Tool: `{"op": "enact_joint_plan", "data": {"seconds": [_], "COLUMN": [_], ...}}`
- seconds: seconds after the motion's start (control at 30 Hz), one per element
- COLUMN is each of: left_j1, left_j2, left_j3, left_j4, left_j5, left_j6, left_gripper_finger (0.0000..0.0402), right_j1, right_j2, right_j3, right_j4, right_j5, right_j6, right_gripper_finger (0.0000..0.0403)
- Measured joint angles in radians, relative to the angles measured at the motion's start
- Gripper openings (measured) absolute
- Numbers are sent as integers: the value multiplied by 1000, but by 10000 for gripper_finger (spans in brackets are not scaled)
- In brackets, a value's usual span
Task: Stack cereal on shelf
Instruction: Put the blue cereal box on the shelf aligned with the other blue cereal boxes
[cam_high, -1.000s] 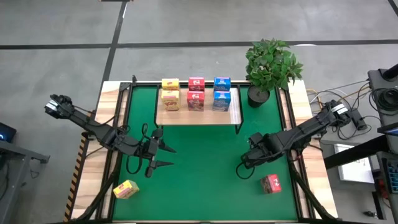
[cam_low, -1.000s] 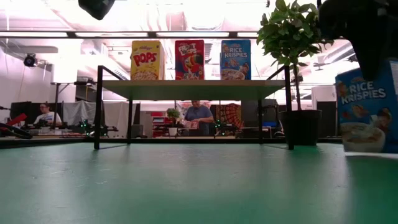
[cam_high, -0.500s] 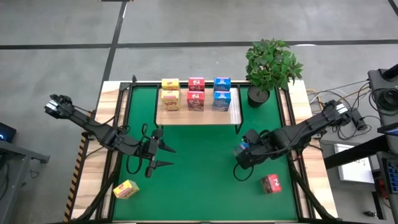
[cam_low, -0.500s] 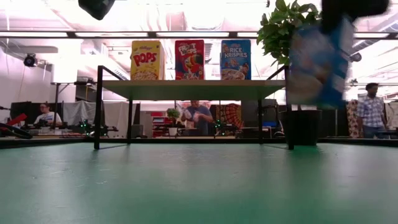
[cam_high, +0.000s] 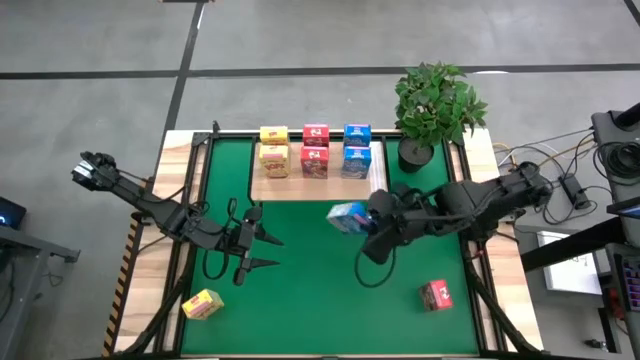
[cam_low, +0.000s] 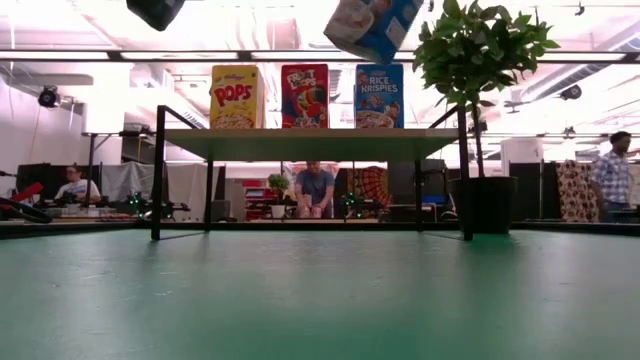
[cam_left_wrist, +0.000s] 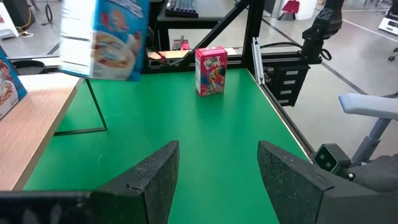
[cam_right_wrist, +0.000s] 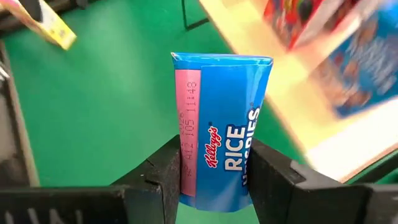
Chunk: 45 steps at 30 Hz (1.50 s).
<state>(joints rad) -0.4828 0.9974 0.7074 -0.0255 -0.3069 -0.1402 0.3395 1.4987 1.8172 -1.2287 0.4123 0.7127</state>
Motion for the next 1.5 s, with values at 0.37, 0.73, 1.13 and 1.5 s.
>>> {"op": "enact_joint_plan", "data": {"seconds": [0.37, 0.73, 1.13, 1.5], "left_j1": [0, 0, 0, 0], "left_j2": [0, 0, 0, 0], "left_j3": [0, 0, 0, 0], "left_j4": [4, 7, 12, 26], "left_j5": [0, -1, -1, -1], "left_j6": [0, 0, 30, 45], "left_gripper_finger": [201, 201, 201, 201], "right_j1": [-178, -354, -396, -417], "right_j2": [161, 285, 280, 283], "right_j3": [273, 389, 388, 388], "right_j4": [-262, -339, -342, -336], "right_j5": [-60, -230, -245, -248], "right_j6": [-584, -841, -840, -819], "right_gripper_finger": [135, 135, 148, 192]}}
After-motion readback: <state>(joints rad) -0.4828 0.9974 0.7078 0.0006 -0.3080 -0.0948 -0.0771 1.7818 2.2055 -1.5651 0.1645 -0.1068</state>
